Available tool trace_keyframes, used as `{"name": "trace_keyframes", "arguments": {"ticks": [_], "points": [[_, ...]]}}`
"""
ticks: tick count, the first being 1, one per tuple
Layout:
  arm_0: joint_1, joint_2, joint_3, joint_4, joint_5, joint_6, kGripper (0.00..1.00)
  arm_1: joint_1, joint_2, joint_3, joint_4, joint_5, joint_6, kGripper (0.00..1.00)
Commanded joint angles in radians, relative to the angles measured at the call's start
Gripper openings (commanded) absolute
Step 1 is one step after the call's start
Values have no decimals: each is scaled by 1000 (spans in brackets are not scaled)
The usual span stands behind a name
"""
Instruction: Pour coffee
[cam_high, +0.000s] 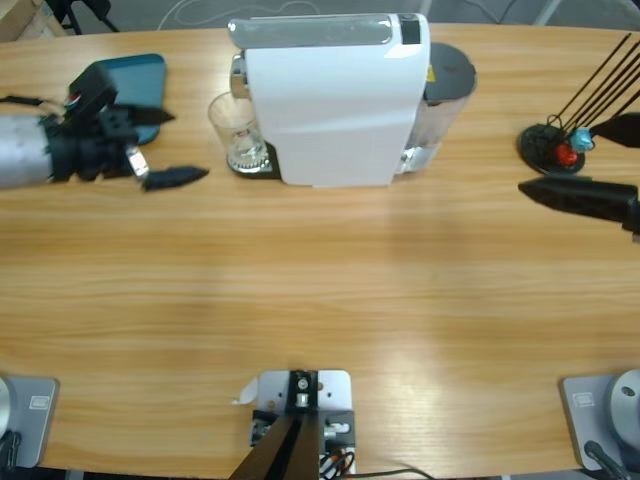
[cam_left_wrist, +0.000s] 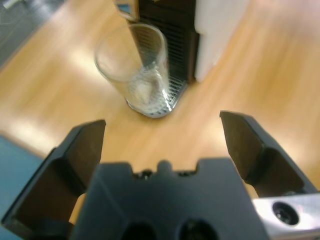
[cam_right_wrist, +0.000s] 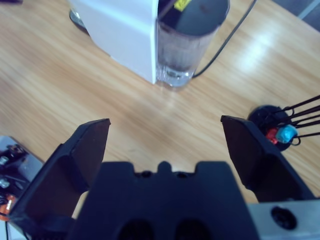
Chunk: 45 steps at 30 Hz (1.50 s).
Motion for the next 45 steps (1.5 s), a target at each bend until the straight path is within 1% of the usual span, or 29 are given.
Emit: {"name": "trace_keyframes", "arguments": {"ticks": [1, 2, 3, 4, 5, 6, 8, 10, 11, 13, 17, 19, 22, 32, 35, 39, 45], "points": [[-54, -215, -127, 479, 72, -215, 1000, 6, 201, -263, 109, -24, 72, 812], [-54, -221, -136, 515, 74, -215, 1000, -7, 244, -349, 150, -23, 75, 699], [-54, -227, -140, 532, 76, -210, 1000, -36, 286, -428, 184, -10, 76, 542], [-54, -236, -139, 535, 92, -195, 1000, -81, 324, -501, 220, 23, 76, 340], [-54, -249, -138, 536, 110, -184, 1000, -142, 360, -566, 245, 80, 78, 97], [-54, -268, -137, 535, 119, -172, 1000, -205, 405, -627, 272, 149, 95, 0], [-54, -284, -148, 535, 119, -164, 1000, -274, 512, -810, 422, 174, 112, 0], [-54, -281, -166, 537, 119, -158, 1000, -309, 635, -1011, 599, 160, 111, 0], [-54, -274, -173, 537, 119, -159, 1000, -314, 683, -1088, 643, 153, 106, 0], [-54, -258, -179, 537, 119, -167, 1000, -314, 737, -1166, 657, 154, 97, 0], [-54, -224, -171, 536, 117, -168, 1000, -336, 833, -1258, 658, 270, 93, 0], [-51, -221, -177, 535, 117, -168, 1000, -343, 856, -1299, 658, 297, 85, 0], [-49, -222, -180, 533, 117, -171, 1000, -358, 879, -1333, 664, 324, 80, 0], [-44, -155, -179, 483, 134, -179, 1000, -371, 944, -1356, 722, 334, 57, 0], [-44, -152, -177, 471, 136, -179, 1000, -367, 960, -1350, 727, 355, 58, 0], [-44, -107, -177, 463, 136, -198, 1000, -351, 971, -1350, 734, 344, 48, 0], [-43, -117, -178, 441, 136, -202, 1000, -350, 975, -1347, 742, 341, 29, 0]]}}
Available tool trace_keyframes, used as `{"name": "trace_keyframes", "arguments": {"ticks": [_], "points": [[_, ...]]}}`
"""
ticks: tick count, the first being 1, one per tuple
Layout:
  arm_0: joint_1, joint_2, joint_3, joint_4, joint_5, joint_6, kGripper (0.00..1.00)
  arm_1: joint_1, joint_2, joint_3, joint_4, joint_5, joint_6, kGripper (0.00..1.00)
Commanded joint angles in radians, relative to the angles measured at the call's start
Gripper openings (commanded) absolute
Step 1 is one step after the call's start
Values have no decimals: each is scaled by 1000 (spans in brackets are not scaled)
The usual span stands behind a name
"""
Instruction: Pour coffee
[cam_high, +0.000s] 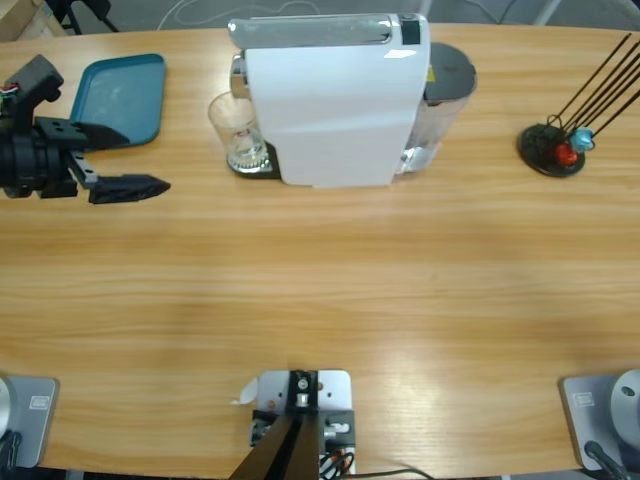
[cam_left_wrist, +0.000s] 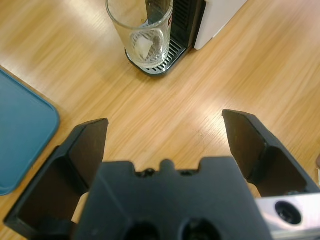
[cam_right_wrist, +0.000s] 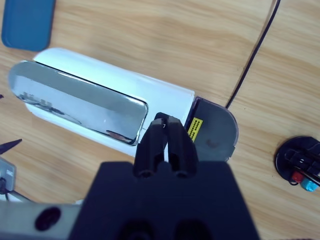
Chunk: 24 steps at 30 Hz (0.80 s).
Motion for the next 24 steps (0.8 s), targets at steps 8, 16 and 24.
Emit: {"name": "trace_keyframes", "arguments": {"ticks": [8, 16, 24], "points": [[8, 23, 14, -38, 7, -37, 1000, 12, 66, 4, 22, 11, -52, 0], [8, 20, 25, -38, 10, -36, 1000, 18, 80, 4, 22, 18, -54, 0], [8, 9, 38, -38, 12, -38, 1000, 19, 68, 11, 26, 11, -55, 0]]}}
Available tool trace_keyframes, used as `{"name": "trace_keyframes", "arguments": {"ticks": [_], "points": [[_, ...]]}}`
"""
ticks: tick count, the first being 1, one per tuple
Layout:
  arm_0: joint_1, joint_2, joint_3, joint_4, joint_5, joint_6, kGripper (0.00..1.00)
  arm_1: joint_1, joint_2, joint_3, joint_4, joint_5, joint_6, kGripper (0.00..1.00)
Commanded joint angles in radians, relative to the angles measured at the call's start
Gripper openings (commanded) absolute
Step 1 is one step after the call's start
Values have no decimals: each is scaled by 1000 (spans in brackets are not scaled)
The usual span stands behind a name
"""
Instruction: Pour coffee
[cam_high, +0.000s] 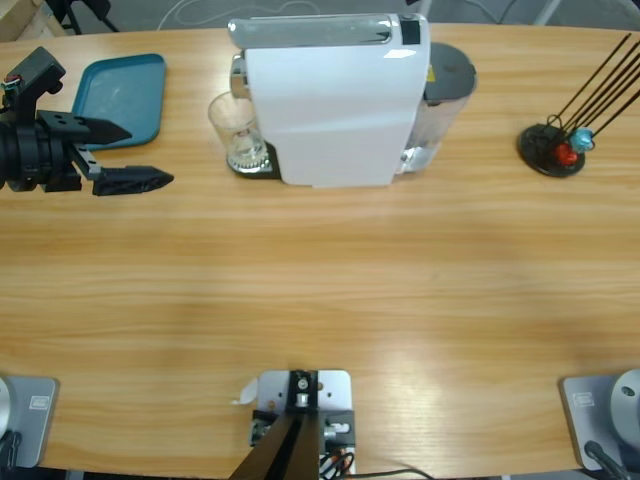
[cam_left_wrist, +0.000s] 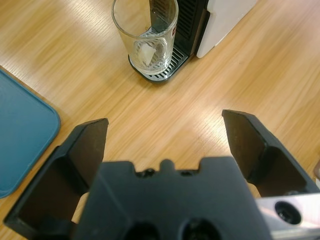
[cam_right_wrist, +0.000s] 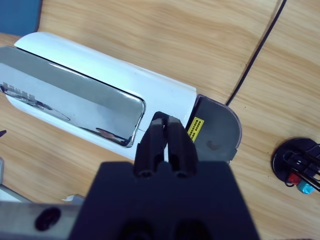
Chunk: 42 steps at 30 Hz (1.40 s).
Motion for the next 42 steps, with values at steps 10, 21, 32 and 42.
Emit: {"name": "trace_keyframes", "arguments": {"ticks": [10, 21, 32, 42], "points": [[7, 14, 38, -14, 12, -10, 1000, 16, 32, 31, 10, 12, -21, 0], [22, 16, 40, -14, 12, -15, 1000, 16, 24, 75, 7, 12, -24, 0], [27, 21, 40, -21, 12, -15, 1000, 24, -23, -1, 10, -21, -61, 0], [26, -23, 40, -35, -3, -23, 1000, 82, -116, 29, -7, -78, -50, 1000]]}}
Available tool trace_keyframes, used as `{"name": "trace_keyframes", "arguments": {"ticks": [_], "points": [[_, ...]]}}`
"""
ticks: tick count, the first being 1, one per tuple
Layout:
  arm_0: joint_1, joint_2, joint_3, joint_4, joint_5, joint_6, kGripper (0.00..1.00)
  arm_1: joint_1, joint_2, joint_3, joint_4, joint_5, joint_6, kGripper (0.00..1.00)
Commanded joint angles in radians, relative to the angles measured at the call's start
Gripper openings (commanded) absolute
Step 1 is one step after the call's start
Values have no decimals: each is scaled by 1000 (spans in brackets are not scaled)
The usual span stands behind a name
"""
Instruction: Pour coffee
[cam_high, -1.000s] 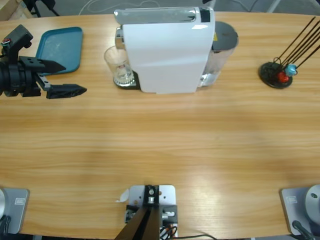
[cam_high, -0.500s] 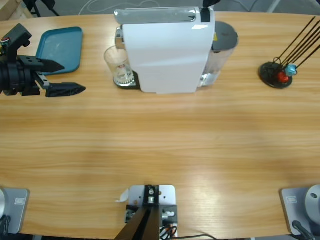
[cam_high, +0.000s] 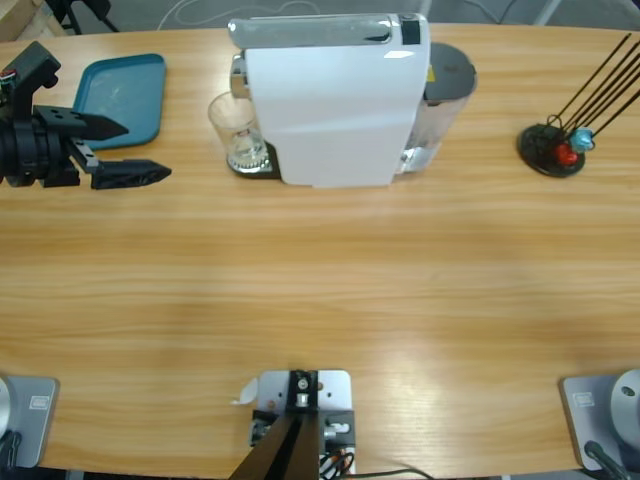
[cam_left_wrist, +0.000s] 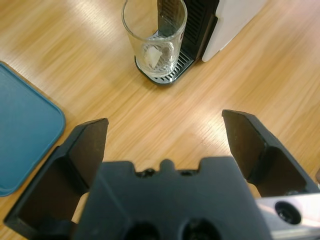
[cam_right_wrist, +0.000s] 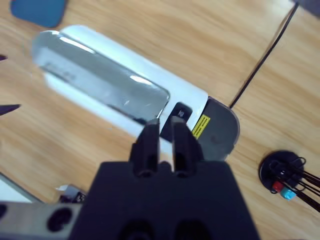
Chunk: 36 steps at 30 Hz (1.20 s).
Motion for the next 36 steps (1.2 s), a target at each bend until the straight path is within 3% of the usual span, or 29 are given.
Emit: {"name": "trace_keyframes", "arguments": {"ticks": [1, 15, 22, 29, 32, 34, 36], "points": [[7, -29, 37, -12, -5, -19, 1000, 24, -10, 18, -7, -53, 48, 1000], [2, -47, 20, -12, -8, -28, 1000, 14, 31, 20, -4, -54, 85, 1000], [1, -140, 12, 33, -8, -23, 1000, 14, -124, 85, 26, -54, 84, 1000], [-13, -237, 59, 80, -16, -26, 1000, 31, -489, 422, -21, -41, 87, 1000], [-16, -241, 60, 80, -13, -29, 1000, 34, -738, 830, -203, 0, 99, 1000], [-18, -241, 52, 78, -9, -29, 1000, 36, -889, 1105, -391, -26, 86, 1000], [-18, -239, 50, 78, 3, -29, 1000, 36, -953, 1240, -439, -45, 54, 1000]]}}
